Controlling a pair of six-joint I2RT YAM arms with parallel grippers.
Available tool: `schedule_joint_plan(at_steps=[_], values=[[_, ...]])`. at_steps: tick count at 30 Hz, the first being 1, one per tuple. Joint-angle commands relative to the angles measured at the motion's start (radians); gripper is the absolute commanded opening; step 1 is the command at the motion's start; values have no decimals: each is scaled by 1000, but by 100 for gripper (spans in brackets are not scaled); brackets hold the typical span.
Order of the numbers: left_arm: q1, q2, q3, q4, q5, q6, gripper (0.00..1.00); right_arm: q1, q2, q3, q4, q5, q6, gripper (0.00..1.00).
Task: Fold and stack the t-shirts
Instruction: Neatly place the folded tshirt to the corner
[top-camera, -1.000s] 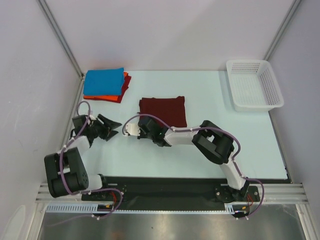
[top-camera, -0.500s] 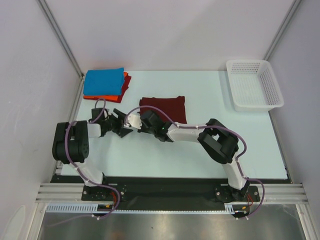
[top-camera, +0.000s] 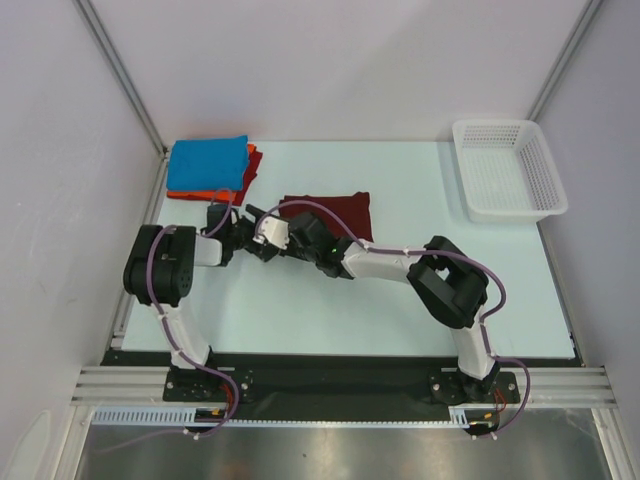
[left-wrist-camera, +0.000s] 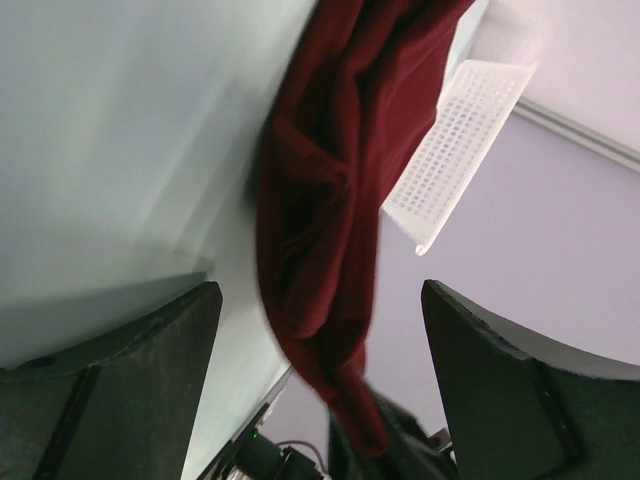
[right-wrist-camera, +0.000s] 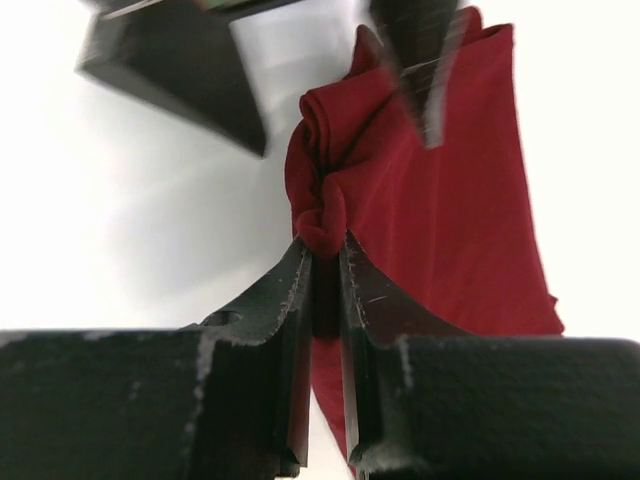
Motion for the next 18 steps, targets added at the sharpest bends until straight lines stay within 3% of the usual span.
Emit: schedule_joint_plan(at_steps=[1,10,18], values=[[-21,50,31,29,-34,-72,88,-4,-59,-13,48,-18,18,0],[-61,112,126,-198,-54,-15,87,-17,-73,-18,62,-22,28,0],[-85,150,160,-154,-66,-37,86,-23,-95,-19,62,-30,31,0]])
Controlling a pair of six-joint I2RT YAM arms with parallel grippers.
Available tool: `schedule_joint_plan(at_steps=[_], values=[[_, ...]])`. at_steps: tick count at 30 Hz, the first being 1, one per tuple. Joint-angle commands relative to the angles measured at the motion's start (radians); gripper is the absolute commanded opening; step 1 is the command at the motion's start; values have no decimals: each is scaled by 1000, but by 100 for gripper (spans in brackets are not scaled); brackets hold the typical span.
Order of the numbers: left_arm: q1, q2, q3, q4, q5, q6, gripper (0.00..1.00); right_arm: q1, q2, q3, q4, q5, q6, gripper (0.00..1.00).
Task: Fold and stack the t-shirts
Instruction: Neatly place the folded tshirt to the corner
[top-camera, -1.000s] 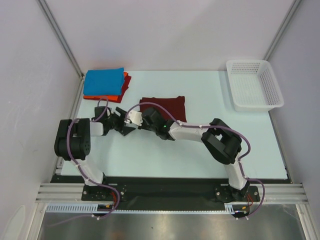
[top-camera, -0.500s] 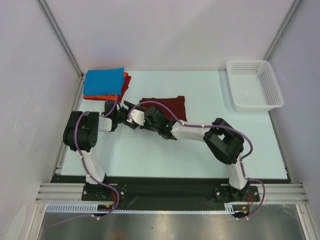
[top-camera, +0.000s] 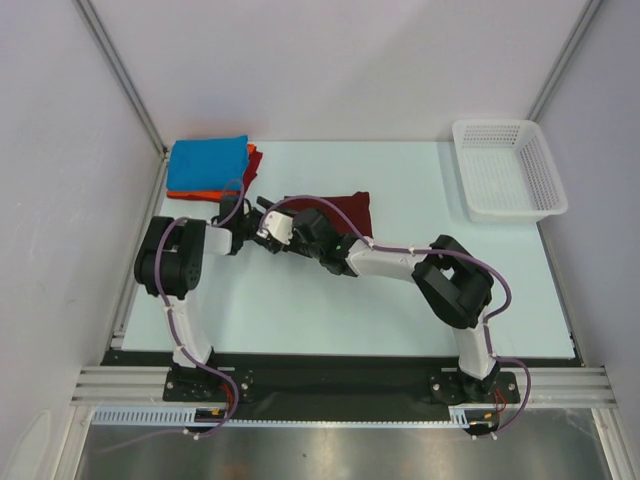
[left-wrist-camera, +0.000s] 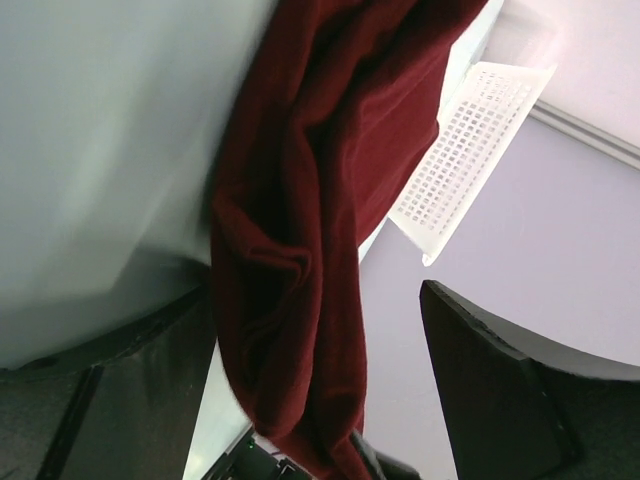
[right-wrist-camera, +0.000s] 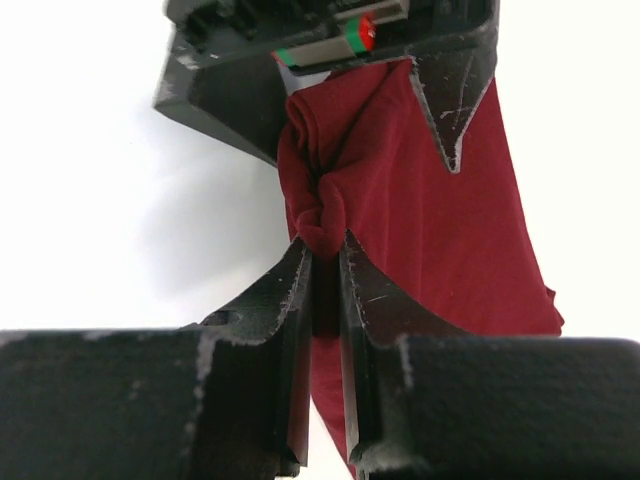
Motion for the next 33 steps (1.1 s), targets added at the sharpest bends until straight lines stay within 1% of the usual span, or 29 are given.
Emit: schedule_joint_plan(at_steps=[1,3,8,9,10,11,13,14,16,17,18,19,20,21,22,23,24,25,27,28,29,31,32,33], values=[[-25,77,44,-102,-29,-5,86,-4,-71,-3,49,-9,13,0],[-29,98,83,-113,-26,14,82,-7,-74,-5,49,-9,15,0],[-28,118,87,-101,-29,10,69,-7,-81,-3,40,-16,36,0],[-26,121,87,-94,-37,15,63,-9,-87,-5,39,-22,42,0],[-26,127,89,-85,-39,21,59,-7,-90,-6,34,-21,50,1],[-26,130,119,-90,-40,61,48,-7,-92,-6,33,-24,62,2],[-25,141,179,-161,-45,141,31,-1,-100,-6,16,-19,78,10],[-25,143,237,-227,-51,221,15,-1,-110,-8,13,-10,100,23],[-25,136,296,-301,-86,303,0,-3,-129,-14,-9,14,148,42],[-25,120,349,-379,-109,379,0,-10,-149,-23,-16,42,209,51],[-25,109,372,-416,-129,412,0,-16,-169,-32,-18,66,255,64],[-25,97,391,-433,-158,470,0,-22,-220,-50,-39,86,291,70],[-25,77,437,-491,-172,500,0,-39,-247,-51,-67,120,326,74],[-26,67,460,-516,-183,530,0,-44,-270,-48,-96,131,401,77],[-28,61,486,-542,-201,593,0,-47,-322,-37,-222,152,435,78],[-29,52,539,-602,-207,625,0,-52,-352,-37,-268,187,470,79],[-29,49,564,-628,-215,658,0,-56,-391,-49,-309,192,496,80],[-29,46,590,-654,-218,719,0,-62,-453,-61,-387,174,547,80],[-29,38,656,-699,-229,776,0,-75,-515,-98,-459,154,576,80],[-29,46,685,-717,-229,844,0,-79,-538,-109,-516,145,631,80],[-29,52,765,-778,-247,883,0,-85,-595,-124,-538,133,648,80],[-29,81,840,-843,-282,969,0,-107,-652,-184,-572,96,696,80],[-29,90,910,-893,-293,994,0,-108,-705,-205,-575,88,705,80],[-26,106,951,-921,-334,1015,0,-111,-734,-250,-575,85,714,80]])
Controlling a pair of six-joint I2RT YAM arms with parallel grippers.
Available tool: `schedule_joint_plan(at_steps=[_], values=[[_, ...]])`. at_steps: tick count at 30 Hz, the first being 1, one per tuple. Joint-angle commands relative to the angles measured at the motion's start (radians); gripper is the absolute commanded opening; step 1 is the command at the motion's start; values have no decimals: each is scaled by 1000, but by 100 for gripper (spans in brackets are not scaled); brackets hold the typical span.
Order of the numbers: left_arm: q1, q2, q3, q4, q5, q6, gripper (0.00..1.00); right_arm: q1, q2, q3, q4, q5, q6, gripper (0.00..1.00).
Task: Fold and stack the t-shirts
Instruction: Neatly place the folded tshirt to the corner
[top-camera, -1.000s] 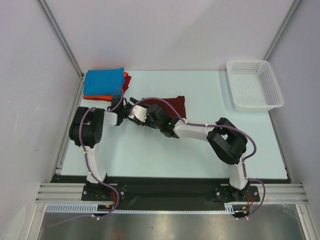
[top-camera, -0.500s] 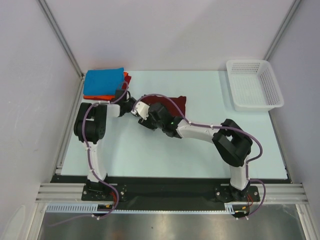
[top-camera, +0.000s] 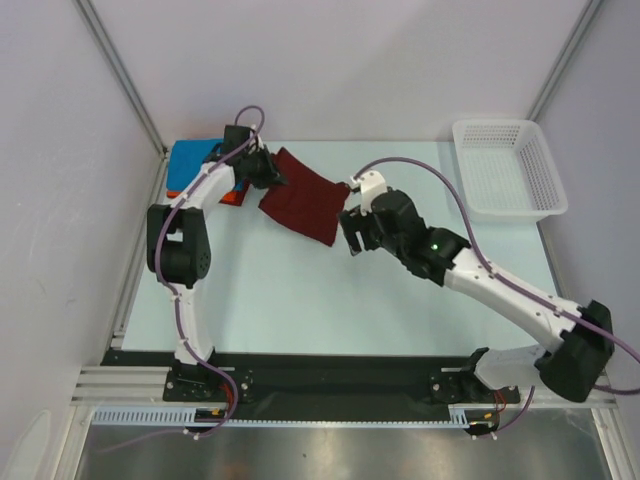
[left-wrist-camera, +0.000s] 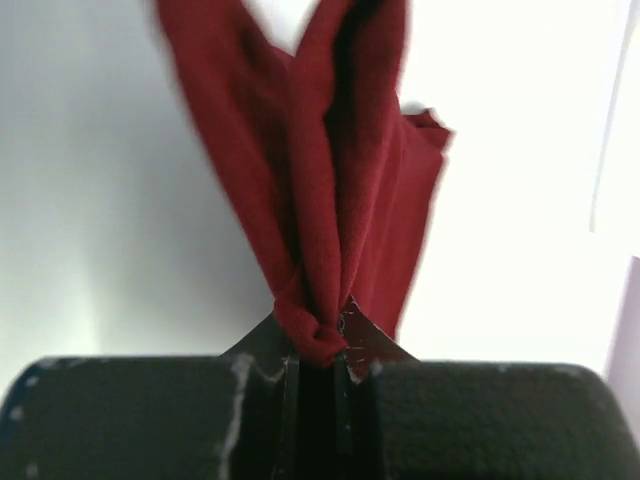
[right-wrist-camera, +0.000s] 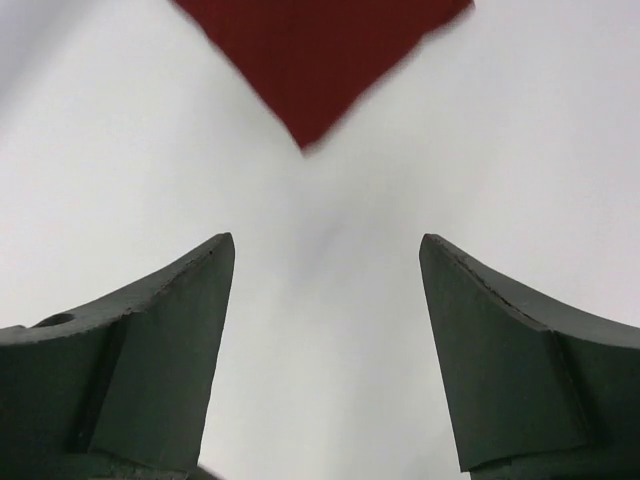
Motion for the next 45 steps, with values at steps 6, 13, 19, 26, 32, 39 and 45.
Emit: schedule_joint_plan(at_steps=[6,13,19,26,32,39,45], values=[[7,87,480,-289,-199,294,0,13,-166,-181,-116,-31,136,80],[48,137,684,-366,-257,320,0,3,-152,-193,-121,-27,150,80],[102,141,689,-323,-148,372,0,-6,-106,-182,-95,-64,163,80],[134,121,738,-200,-10,406,0,0,-40,-126,-133,-88,182,80],[224,150,753,-86,152,312,0,2,-16,-86,-149,-74,173,80],[255,109,752,-112,174,301,0,10,46,-46,-141,-76,182,80],[304,137,758,-62,267,239,0,13,88,6,-141,-81,181,80]])
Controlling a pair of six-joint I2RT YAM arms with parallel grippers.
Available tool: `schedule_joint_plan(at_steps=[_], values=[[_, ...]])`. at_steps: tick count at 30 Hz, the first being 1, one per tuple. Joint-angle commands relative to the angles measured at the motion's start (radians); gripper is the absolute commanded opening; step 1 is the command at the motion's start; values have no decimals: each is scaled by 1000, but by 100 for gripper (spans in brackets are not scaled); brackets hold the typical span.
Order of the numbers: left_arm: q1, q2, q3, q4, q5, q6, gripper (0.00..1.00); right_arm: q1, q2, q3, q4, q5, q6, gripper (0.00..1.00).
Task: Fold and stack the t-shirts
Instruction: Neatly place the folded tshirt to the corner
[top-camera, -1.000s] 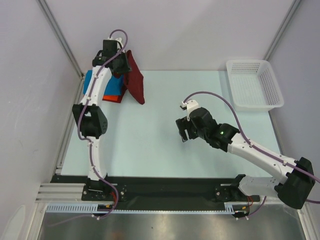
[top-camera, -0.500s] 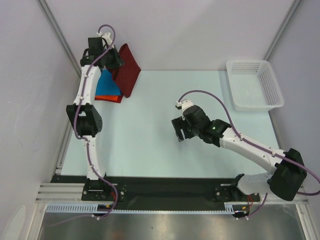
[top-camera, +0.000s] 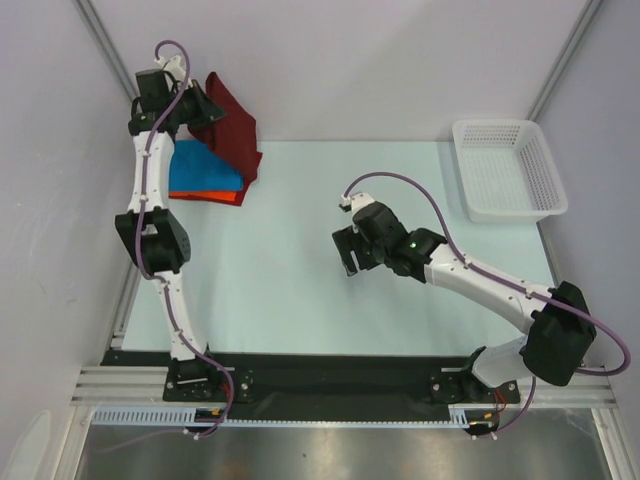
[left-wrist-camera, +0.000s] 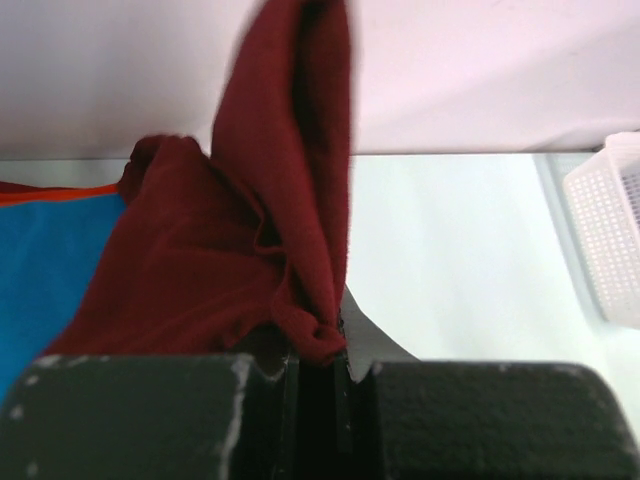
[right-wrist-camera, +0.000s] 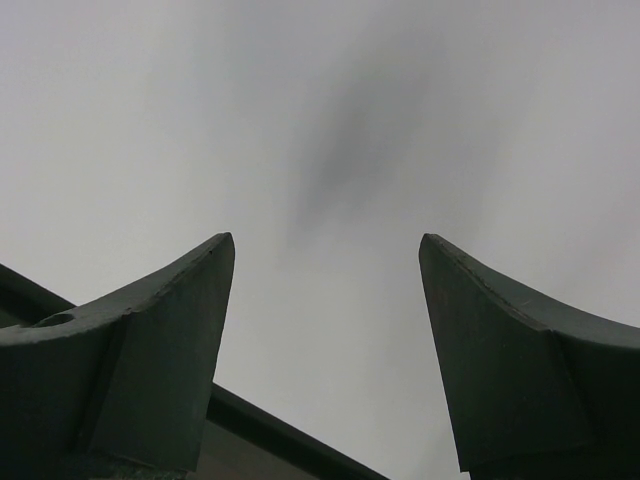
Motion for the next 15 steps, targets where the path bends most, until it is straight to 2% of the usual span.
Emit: schedule_joint_plan(at_steps=[1,7,11,15], values=[[22,-5,75,100,107,-49,0,7,11,69,12,-3,14,80],[48,-10,74,67,107,-68,0,10,28,81,-12,2,19,80],[53,-67,19,64,122,-66,0,12,53,107,-5,-1,5,80],[62,-41,34,64,137,-78,0,12,70,127,3,-12,5,80]])
